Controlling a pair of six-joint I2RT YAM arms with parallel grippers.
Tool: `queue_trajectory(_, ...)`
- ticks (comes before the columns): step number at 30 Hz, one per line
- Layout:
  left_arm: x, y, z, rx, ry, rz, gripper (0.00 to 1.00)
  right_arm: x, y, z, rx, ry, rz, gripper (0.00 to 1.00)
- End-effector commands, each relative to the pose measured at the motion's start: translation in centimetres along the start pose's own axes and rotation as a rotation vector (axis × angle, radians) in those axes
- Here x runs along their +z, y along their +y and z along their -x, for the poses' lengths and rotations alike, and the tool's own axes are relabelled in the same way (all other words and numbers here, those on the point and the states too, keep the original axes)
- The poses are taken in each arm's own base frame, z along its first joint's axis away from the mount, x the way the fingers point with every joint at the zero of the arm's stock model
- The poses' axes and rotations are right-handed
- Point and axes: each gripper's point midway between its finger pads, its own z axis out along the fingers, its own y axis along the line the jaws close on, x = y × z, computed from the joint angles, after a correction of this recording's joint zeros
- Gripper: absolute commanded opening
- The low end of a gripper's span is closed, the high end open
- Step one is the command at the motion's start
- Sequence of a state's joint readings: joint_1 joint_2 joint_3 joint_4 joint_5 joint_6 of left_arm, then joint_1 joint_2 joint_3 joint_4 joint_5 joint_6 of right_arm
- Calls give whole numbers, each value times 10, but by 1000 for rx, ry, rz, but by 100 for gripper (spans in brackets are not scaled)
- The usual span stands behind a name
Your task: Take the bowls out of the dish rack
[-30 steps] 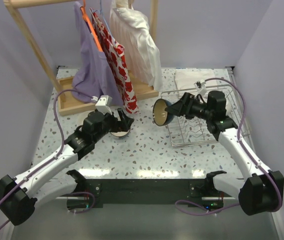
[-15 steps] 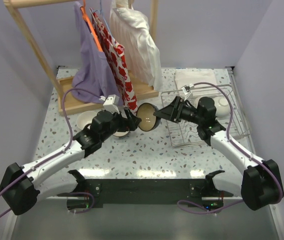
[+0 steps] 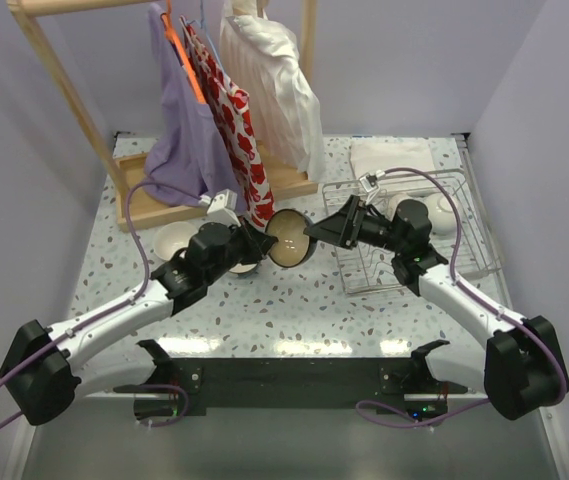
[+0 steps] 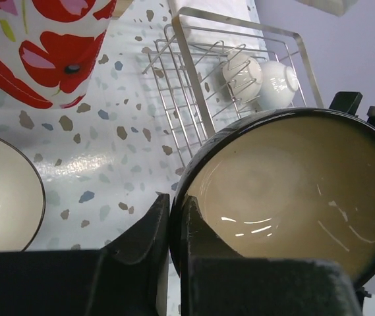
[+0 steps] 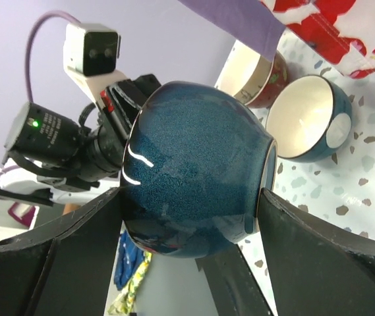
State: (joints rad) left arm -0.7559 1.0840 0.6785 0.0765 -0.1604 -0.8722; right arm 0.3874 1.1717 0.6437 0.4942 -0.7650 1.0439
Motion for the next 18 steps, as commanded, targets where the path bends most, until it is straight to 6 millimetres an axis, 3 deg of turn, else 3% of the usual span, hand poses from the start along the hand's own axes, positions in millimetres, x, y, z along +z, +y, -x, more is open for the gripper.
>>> queue_trajectory(1, -2, -1, 16, -18, -67, 4, 0, -2, 33, 11, -90, -34, 119, 0)
queue_trajectory(2, -2, -2, 16, -13, -67, 2, 0, -3, 30, 10, -85, -28, 108, 3)
queue_trajectory(3, -3, -1, 17, -9, -73, 5, 0, -3, 30, 10, -104, -28, 101, 13)
queue_trajectory(4, -3, 1, 19, -3, -81, 17, 0, -3, 28, 10, -112, -26, 88, 37)
queue_trajectory(5, -4, 6, 17, 9, -74, 40, 0, -3, 18, 6, -92, -8, 42, 51)
queue_trajectory(7, -8, 12, 21, 19, -90, 74, 0, -6, 12, 8, -157, -16, -5, 67)
queue_trajectory(8, -10, 18, 19, 36, -83, 97, 0, -8, 2, 3, -138, 7, -58, 80)
queue_trajectory(12, -24, 35, 25, 78, -98, 183, 0, -17, -13, 6, -246, 15, -184, 97)
queue_trajectory(16, -38, 50, 41, 134, -130, 301, 0, -29, -32, 14, -300, -6, -336, 99)
queue_trajectory(18, -42, 62, 39, 181, -99, 367, 0, -34, -37, 14, -310, 0, -372, 99)
